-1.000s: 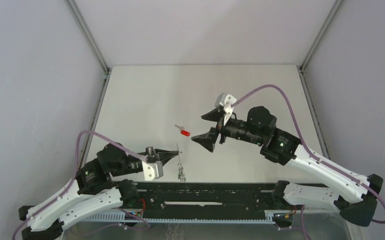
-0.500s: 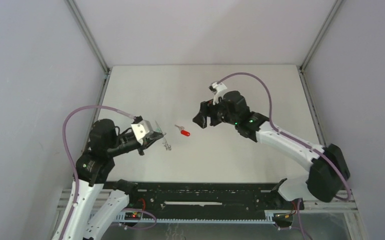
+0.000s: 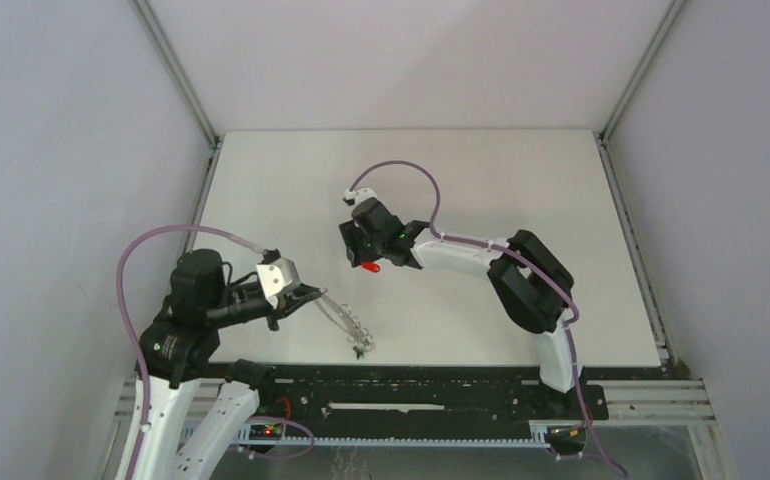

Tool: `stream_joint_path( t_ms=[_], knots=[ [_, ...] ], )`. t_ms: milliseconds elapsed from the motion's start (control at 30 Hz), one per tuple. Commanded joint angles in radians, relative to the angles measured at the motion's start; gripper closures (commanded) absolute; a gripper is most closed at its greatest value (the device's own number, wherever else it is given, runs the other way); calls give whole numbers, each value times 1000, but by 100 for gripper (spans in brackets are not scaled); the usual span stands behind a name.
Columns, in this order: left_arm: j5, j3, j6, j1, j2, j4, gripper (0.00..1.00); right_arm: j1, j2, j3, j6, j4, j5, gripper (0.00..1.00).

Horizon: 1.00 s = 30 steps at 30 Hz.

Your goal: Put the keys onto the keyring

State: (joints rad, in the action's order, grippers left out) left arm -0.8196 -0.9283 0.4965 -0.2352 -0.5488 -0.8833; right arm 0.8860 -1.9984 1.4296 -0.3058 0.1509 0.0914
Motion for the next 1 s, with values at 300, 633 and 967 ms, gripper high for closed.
stream_joint_path(
  t_ms=[300,633,967],
  knots=[
    [-64,33,-49,10,106,30,100,39,-115,105,-38,63,140,40],
    [-94,51,-92,9,134,29,100,34,-138,98,-35,26,106,49],
    [-101,64,-116,10,161,32,100,23,-174,106,-24,9,107,66]
  ],
)
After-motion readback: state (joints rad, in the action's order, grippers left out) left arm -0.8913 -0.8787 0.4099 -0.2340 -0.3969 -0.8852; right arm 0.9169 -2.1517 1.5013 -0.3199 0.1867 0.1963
